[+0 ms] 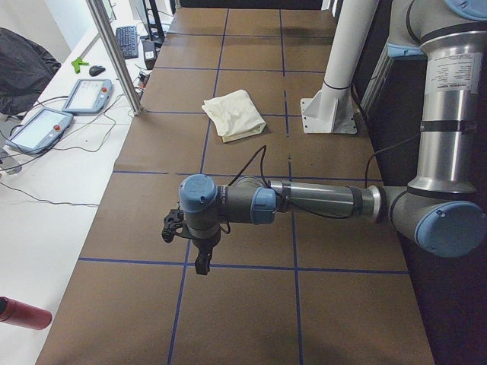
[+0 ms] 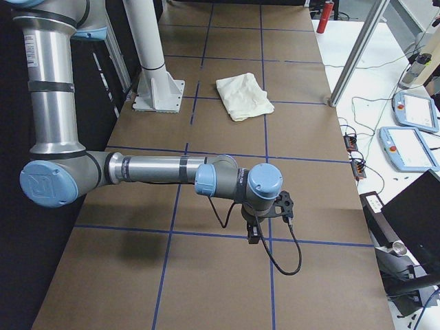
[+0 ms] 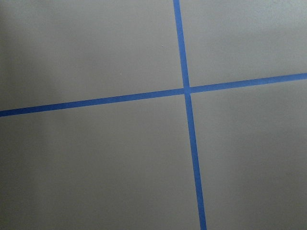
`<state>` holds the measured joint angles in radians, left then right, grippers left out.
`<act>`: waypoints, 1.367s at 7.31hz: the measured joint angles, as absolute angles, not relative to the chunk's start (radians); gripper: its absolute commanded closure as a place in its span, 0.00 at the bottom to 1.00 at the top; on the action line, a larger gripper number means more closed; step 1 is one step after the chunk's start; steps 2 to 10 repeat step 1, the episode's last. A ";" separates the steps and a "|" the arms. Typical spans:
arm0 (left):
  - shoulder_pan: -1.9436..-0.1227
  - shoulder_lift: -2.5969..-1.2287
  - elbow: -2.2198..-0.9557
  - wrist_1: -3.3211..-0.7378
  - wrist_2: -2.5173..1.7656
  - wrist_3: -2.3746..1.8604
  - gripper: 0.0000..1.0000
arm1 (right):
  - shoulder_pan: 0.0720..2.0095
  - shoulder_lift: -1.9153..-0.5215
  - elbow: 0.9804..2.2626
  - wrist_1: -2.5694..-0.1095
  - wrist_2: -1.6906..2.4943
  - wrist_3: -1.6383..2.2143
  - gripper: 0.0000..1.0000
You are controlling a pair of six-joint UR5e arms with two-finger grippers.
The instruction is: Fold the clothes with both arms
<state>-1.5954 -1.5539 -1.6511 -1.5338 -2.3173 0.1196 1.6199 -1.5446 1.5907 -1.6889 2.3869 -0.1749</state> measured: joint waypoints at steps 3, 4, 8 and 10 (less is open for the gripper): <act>-1.595 -1.554 -1.650 -1.534 -2.317 0.120 0.00 | 1.620 -1.544 1.591 -1.689 2.387 -0.175 0.00; -1.595 -1.554 -1.650 -1.534 -2.317 0.120 0.00 | 1.620 -1.544 1.591 -1.689 2.387 -0.175 0.00; -1.595 -1.554 -1.650 -1.534 -2.317 0.120 0.00 | 1.620 -1.544 1.591 -1.689 2.387 -0.175 0.00; -1.595 -1.554 -1.650 -1.534 -2.317 0.120 0.00 | 1.620 -1.544 1.591 -1.689 2.387 -0.175 0.00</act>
